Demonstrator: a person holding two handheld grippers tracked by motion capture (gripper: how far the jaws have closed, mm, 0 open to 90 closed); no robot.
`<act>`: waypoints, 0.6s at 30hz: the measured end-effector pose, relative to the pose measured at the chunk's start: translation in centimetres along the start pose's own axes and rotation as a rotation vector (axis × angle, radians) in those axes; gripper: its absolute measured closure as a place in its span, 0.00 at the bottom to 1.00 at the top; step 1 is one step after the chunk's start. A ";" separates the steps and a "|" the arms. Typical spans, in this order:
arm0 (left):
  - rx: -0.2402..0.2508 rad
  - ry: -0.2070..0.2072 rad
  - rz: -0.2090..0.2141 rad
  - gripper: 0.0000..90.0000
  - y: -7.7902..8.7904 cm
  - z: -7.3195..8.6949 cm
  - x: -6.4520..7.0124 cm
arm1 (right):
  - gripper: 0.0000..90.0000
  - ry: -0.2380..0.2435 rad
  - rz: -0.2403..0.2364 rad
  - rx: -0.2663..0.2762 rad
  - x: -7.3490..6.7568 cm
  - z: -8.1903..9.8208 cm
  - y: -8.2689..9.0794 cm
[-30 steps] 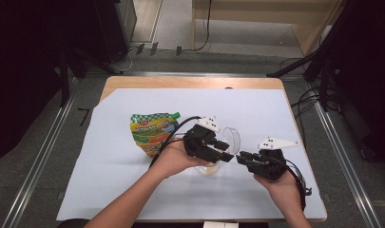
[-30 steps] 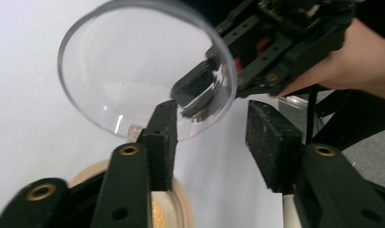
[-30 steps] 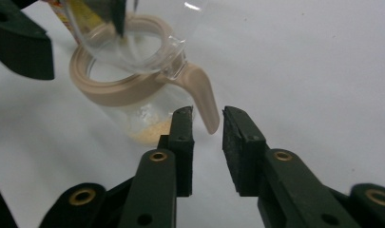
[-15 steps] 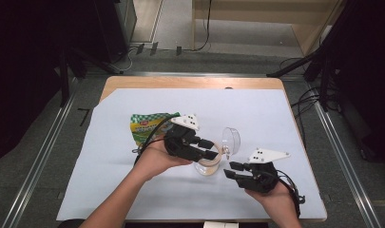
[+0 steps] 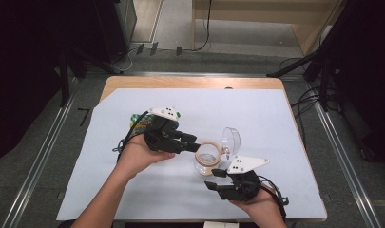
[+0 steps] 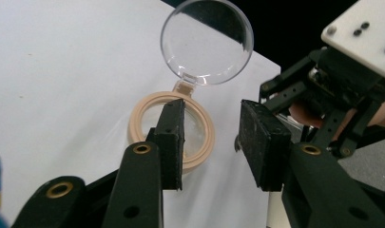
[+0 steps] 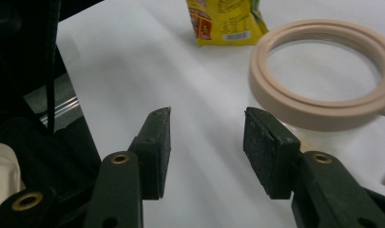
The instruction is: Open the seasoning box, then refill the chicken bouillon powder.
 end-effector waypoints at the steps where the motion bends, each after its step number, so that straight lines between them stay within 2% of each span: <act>1: 0.007 0.004 -0.008 0.67 0.2 0.0 -0.1 | 0.59 -0.003 -0.007 -0.002 -0.2 -0.1 -0.3; 4: 0.025 0.017 -0.036 0.59 1.1 -0.2 -0.5 | 0.59 0.003 -0.024 -0.004 -0.6 -0.3 -0.8; 9: 0.037 0.028 -0.056 0.57 2.5 -0.2 -1.2 | 0.59 0.008 -0.020 0.003 -1.0 -0.9 -1.8; 12: 0.043 0.035 -0.063 0.57 3.4 -0.2 -1.5 | 0.59 -0.014 -0.024 -0.009 -1.4 -1.2 -2.1; 14: 0.048 0.036 -0.064 0.57 4.1 -0.2 -1.6 | 0.61 0.004 -0.017 -0.018 -1.6 -1.3 -2.2; 18: 0.069 0.041 -0.083 0.57 5.3 -0.2 -2.0 | 0.65 0.016 -0.049 -0.010 -2.0 -1.5 -2.5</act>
Point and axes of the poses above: each handheld gripper's, and its own axes: y roughly backward along the jaws, z roughly out of its underside, x roughly to its right, the point moved 6 cm from there along -y, roughly forward along the jaws, and after that the axes turned 11 degrees about y, right-handed, at the moved point
